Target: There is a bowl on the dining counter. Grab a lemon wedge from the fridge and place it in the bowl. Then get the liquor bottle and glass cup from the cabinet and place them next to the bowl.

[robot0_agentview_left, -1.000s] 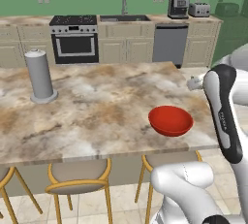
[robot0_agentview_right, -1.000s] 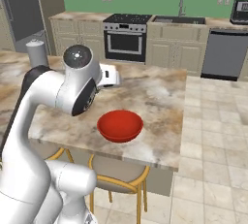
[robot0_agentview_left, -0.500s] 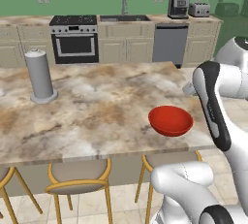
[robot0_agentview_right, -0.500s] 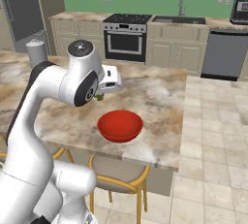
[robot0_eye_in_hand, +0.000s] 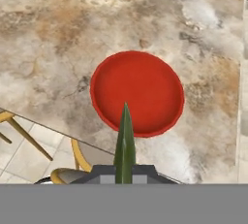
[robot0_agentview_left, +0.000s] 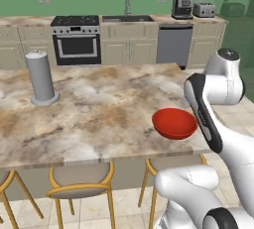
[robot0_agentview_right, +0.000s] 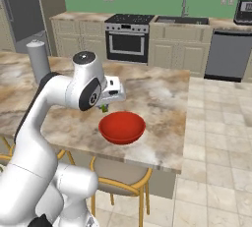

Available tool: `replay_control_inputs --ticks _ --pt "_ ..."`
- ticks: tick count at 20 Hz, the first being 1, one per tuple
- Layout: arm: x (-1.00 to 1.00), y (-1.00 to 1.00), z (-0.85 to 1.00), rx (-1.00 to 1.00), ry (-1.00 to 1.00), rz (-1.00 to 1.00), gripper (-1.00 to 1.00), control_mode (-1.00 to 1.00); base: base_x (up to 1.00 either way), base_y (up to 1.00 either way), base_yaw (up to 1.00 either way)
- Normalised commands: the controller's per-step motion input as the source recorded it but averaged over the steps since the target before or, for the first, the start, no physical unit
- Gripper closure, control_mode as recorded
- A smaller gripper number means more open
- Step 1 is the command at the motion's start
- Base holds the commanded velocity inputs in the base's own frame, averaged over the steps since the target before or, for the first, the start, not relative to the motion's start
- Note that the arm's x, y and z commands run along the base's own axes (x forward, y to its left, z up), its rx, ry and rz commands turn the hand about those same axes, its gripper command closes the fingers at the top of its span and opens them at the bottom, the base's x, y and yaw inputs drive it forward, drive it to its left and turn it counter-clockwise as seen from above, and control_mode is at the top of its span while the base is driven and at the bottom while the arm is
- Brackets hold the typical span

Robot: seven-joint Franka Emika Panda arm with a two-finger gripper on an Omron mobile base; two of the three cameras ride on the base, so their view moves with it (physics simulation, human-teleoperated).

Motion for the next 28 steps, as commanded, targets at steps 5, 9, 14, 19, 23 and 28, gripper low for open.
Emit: replay_control_inputs --ticks 5,9,14,19,23,28 --pt "0.40 0.00 -0.25 0.00 0.08 0.00 1.00 -1.00 0.00 0.00 0.00" --pt "0.41 0.00 -0.25 -0.02 0.02 0.00 1.00 -1.00 0.00 0.00 0.00" --pt "0.38 -0.01 -0.42 -0.03 0.03 0.00 1.00 -1.00 0.00 0.00 0.00" --pt "0.28 -0.11 -0.50 -0.02 0.03 0.00 1.00 -1.00 0.00 0.00 0.00" --pt "0.26 -0.14 -0.49 0.00 0.03 0.00 1.00 -1.00 0.00 0.00 0.00" --pt "0.28 -0.18 -0.41 0.00 0.05 0.00 1.00 -1.00 0.00 0.00 0.00"
